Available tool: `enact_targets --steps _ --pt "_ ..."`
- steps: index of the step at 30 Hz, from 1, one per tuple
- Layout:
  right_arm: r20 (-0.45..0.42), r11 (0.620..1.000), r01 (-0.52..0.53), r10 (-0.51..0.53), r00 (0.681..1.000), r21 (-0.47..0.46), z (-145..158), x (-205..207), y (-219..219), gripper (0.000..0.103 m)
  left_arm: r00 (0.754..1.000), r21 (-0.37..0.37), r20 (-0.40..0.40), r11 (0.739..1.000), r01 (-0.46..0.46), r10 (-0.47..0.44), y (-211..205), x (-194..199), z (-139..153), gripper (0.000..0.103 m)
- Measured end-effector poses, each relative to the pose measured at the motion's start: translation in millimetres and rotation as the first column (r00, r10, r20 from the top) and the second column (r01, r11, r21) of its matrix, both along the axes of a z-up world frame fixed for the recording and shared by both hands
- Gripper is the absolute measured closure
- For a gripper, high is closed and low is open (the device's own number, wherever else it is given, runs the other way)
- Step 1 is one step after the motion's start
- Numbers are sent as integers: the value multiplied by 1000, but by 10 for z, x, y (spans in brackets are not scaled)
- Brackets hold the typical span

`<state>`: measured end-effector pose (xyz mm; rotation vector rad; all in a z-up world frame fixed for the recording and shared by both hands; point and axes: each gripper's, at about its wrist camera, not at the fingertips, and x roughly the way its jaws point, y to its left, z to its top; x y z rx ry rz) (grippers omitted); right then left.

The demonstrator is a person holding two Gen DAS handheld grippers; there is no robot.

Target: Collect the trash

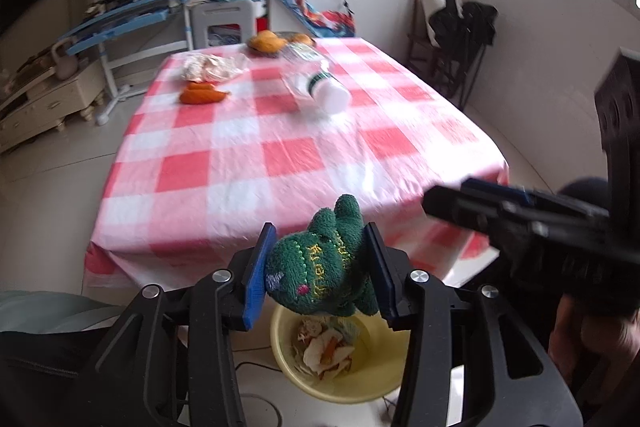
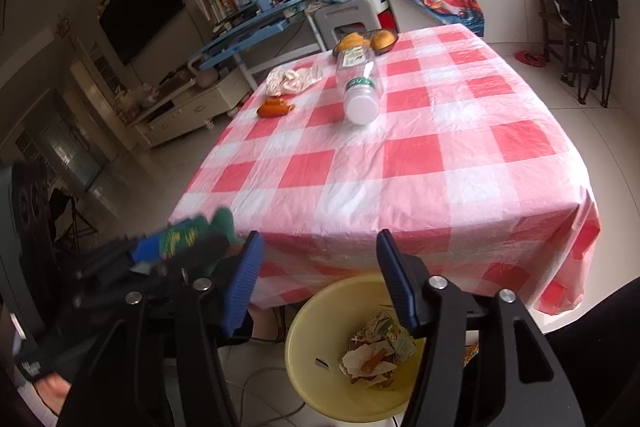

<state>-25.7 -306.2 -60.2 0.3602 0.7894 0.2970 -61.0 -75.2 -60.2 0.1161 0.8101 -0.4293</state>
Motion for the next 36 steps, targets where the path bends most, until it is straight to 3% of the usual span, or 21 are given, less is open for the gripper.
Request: enact_targets --steps 6,11,14,23,36 --pt "19 1000 28 -28 999 1 33 -10 -45 41 999 57 -13 997 45 -44 -122 -72 -80 48" --pt "20 999 32 -32 999 -15 28 -2 -29 36 999 67 42 997 -33 30 -18 -38 -8 27" --pt "20 999 31 -31 999 -22 22 -1 -26 34 993 58 60 993 -102 99 84 23 25 23" --pt "14 999 28 -28 1000 -34 4 4 1 29 975 42 59 976 -215 212 265 154 4 17" --pt "14 999 12 -11 1000 -46 23 11 70 27 976 45 75 977 -206 202 238 183 1 17"
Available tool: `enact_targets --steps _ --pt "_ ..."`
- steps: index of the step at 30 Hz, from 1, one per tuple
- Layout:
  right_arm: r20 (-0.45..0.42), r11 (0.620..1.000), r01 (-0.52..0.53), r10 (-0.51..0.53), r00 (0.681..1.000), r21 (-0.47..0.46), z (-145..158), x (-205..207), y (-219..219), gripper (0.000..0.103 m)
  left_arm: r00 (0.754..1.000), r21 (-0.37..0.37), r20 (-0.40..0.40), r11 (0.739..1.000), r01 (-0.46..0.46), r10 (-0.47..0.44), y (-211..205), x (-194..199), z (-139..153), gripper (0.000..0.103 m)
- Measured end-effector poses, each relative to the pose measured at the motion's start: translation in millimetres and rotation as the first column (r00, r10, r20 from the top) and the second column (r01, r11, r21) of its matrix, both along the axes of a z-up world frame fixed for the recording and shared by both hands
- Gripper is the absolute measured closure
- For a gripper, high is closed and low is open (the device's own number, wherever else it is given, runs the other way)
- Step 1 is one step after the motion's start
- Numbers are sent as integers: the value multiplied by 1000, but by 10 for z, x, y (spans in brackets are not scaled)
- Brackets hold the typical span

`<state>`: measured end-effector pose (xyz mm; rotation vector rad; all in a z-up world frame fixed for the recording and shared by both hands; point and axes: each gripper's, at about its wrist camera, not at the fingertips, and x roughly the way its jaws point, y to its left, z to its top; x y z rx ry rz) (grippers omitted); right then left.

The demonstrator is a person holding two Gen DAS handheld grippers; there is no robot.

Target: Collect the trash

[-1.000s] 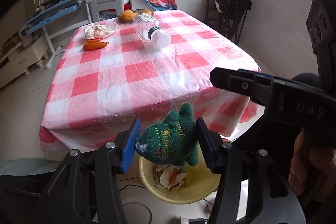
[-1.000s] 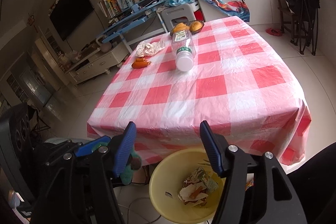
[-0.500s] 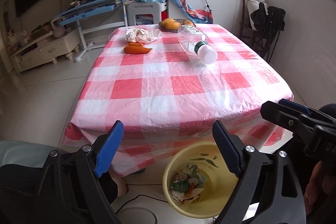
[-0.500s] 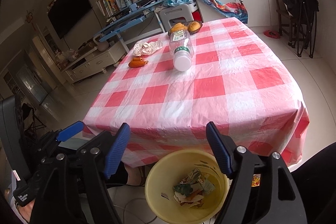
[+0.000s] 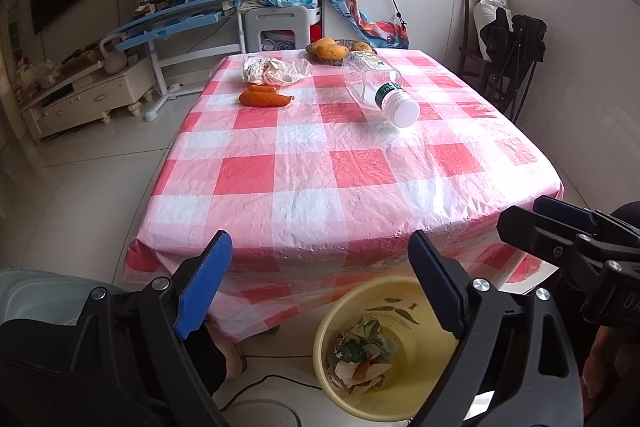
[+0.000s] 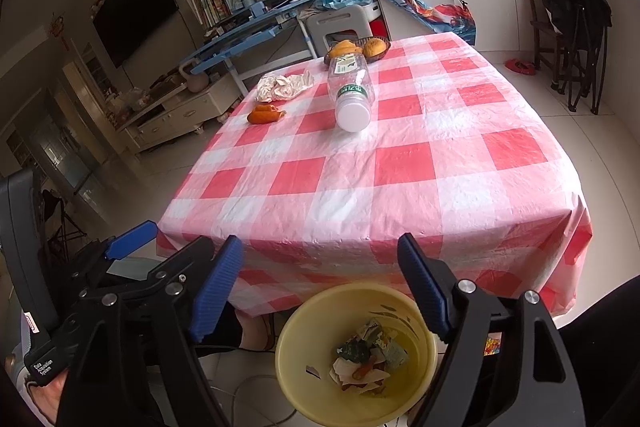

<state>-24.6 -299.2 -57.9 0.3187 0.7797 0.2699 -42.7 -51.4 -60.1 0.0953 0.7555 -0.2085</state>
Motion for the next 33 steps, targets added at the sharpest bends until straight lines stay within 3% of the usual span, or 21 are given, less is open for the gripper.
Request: enact_targets --steps 8,19,33 --pt "3 1000 -17 17 1000 -18 54 107 67 22 999 -45 8 998 -32 32 133 147 133 17" --pt "14 994 -53 55 998 -91 200 499 127 21 992 -140 -26 982 -127 125 508 671 308 17" --pt "-38 984 -90 85 996 -155 132 1244 206 20 982 -143 -80 973 -182 172 554 1563 256 17"
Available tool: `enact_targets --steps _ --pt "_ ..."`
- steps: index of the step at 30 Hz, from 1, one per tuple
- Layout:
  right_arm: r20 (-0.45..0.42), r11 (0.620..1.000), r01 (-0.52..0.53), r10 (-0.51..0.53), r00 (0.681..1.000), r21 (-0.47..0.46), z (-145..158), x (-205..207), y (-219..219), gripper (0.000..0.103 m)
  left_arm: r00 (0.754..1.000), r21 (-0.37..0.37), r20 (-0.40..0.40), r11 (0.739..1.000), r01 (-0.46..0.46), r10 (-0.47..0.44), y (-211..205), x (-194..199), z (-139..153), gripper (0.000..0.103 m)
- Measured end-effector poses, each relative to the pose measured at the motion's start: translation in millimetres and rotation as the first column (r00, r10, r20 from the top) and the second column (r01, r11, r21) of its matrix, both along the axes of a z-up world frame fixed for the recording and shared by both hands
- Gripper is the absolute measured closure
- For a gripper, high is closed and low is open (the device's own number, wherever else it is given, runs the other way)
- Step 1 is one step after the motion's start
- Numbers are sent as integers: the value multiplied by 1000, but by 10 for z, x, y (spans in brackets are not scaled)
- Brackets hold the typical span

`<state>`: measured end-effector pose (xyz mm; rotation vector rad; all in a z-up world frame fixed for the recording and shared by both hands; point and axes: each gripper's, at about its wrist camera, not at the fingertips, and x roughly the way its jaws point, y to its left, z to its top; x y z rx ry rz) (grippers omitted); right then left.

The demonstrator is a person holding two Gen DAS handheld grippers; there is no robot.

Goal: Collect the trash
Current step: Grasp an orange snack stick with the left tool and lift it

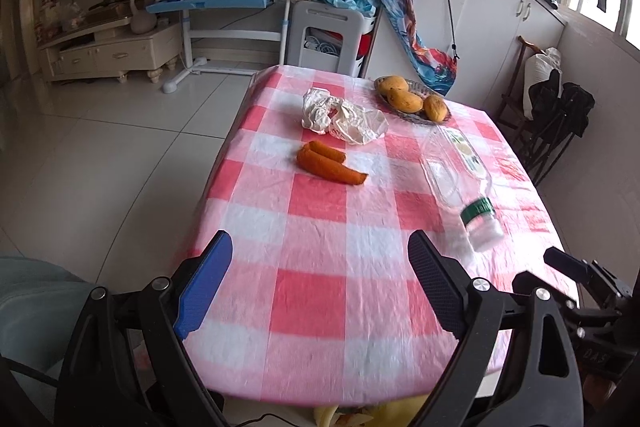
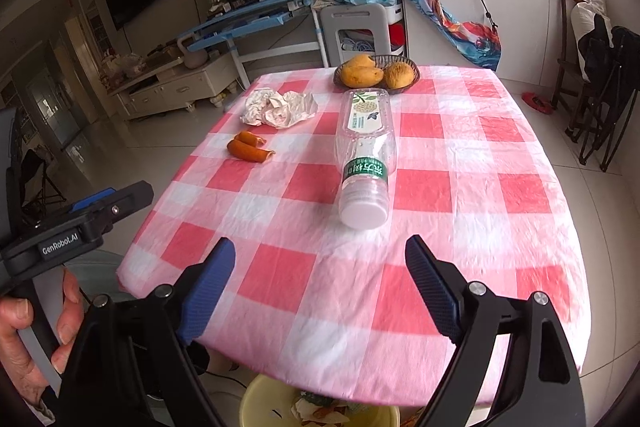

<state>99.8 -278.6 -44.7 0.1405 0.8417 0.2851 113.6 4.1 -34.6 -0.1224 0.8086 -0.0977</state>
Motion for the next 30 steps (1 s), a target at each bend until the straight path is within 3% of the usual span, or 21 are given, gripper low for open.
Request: enact_targets --steps 7,16,24,30 --pt "-24 1000 -4 4 1000 -11 -82 308 -4 20 997 1 -53 999 -48 48 -100 635 -214 17" --pt "-52 999 0 3 999 41 -175 390 -88 20 989 77 -110 993 -91 100 -336 1221 -520 17" --pt "-48 999 -14 17 999 53 -178 456 -69 20 978 120 -154 985 -125 143 -379 1456 -714 18" --pt "-52 999 -6 8 999 49 -207 514 -78 20 977 114 -165 986 -118 136 -297 1506 -753 29"
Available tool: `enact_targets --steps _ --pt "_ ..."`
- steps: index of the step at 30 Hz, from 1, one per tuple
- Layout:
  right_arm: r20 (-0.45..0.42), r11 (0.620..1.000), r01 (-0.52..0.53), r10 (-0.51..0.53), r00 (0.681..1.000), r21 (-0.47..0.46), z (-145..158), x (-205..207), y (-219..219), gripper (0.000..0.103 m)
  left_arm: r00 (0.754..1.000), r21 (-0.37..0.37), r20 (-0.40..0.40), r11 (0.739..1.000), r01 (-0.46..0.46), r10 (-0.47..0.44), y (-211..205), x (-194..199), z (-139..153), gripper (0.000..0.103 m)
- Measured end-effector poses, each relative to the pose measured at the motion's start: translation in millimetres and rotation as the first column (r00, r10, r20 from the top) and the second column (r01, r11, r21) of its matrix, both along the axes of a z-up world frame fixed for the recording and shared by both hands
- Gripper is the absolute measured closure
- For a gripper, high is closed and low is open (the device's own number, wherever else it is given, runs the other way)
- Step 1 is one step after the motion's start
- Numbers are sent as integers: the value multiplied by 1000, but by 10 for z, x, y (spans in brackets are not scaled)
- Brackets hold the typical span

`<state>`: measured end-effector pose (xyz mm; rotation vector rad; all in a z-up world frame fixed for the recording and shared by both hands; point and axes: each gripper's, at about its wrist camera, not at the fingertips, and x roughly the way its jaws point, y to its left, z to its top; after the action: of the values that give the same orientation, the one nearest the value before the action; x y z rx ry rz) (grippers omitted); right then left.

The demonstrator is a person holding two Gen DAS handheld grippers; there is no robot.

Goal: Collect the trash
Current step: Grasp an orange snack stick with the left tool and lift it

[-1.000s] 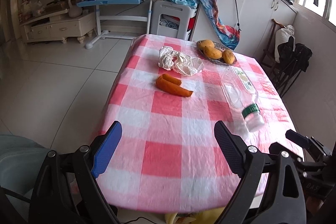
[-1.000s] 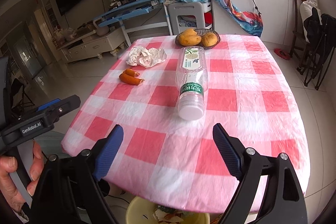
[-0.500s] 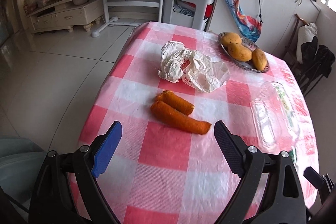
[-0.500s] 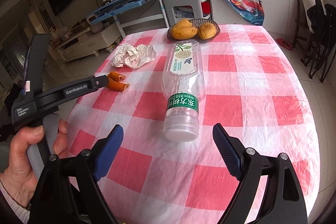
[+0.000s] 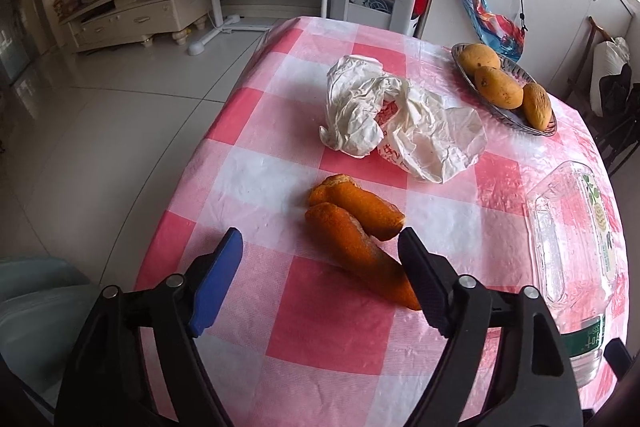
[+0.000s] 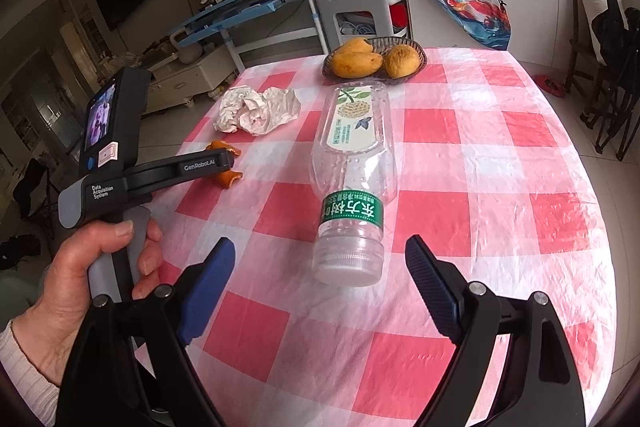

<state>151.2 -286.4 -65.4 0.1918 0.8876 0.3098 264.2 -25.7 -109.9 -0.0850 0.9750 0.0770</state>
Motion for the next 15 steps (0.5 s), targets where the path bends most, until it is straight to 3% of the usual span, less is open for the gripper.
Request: enact_targets --steps 3,5,7,11,15 --pt "-3 1000 10 -10 1000 1 -18 18 -14 20 999 11 3 999 43 -43 5 -23 7 38" --pt "-7 1000 13 -13 1000 4 -32 41 -18 20 996 -1 3 996 94 -94 -1 -45 21 51" --pt "-8 1000 14 -14 1000 6 -37 56 -13 20 988 -21 -5 988 153 -153 -25 -64 31 57" --pt "-4 1000 17 -17 1000 13 -29 62 -12 20 977 -5 -13 977 213 -213 -97 -112 31 58" --pt "-5 999 24 -24 1000 21 -30 77 -26 20 984 -61 -13 982 178 -179 -44 -88 49 54"
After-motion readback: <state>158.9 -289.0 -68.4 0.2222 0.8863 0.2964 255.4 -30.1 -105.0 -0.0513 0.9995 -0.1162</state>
